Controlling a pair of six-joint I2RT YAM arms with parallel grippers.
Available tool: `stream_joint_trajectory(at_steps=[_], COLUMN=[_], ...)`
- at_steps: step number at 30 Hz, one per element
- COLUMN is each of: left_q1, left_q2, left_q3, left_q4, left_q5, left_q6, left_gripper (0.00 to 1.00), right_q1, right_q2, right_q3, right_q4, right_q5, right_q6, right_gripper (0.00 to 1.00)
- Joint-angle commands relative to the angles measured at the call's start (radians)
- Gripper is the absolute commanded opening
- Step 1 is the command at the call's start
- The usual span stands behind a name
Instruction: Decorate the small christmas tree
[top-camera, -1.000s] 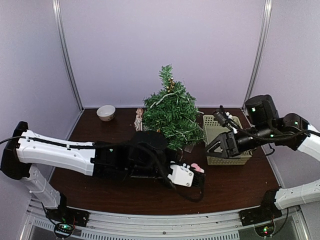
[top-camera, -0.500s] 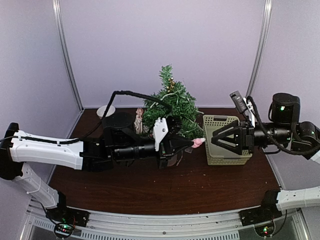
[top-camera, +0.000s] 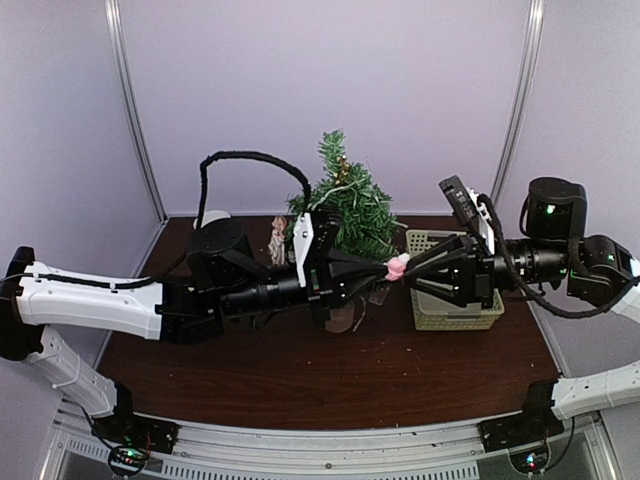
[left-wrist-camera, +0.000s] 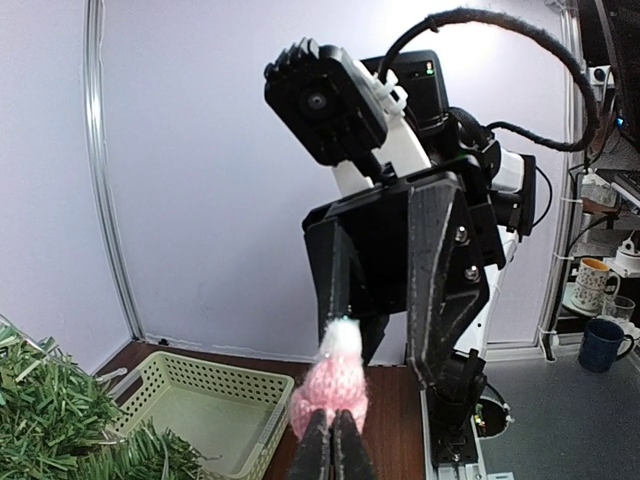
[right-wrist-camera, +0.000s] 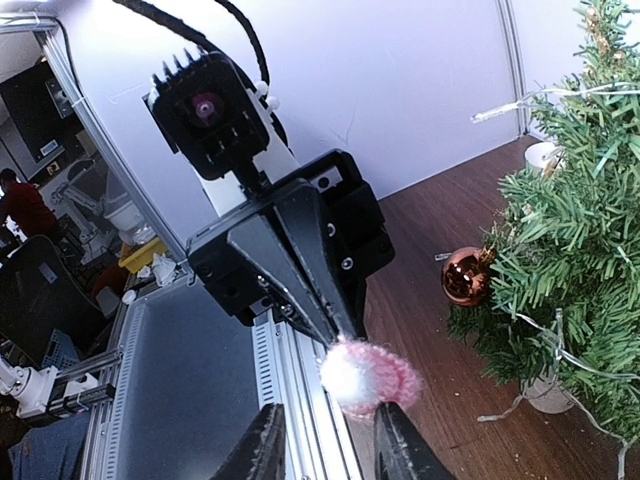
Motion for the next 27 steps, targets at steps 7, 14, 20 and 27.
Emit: stream_joint_trajectory(at_steps=[7,14,20,27], left_q1=[0.007,0.007,0.016,0.025], left_q2=[-0.024,-0.029,-0.023,-0.026], left_q3=[-0.022,-0.031,-0.033,-0.036], left_q4=[0.067,0.077,0.081,0.087], left_q5=[0.022,0.040,0.038,0.039], left_q6=[-0.022,-0.024,-0.035,-0.044], left_gripper=[0.00,0.00,0.00,0.00], right_q1=[0.021,0.021,0.021,0.020], right_q2=[0.038,0.028,0.021,0.028], right_q3=[0.056,0.058,0.056,0.057], right_q4=[0.033,0.011,0.011,0.014], right_q5=[-0.005,0.061,0.068,0.065], right_q6=[-0.023,-0.033,-0.036,-0.038], right_gripper=[0.23,0.25,0.06,0.00])
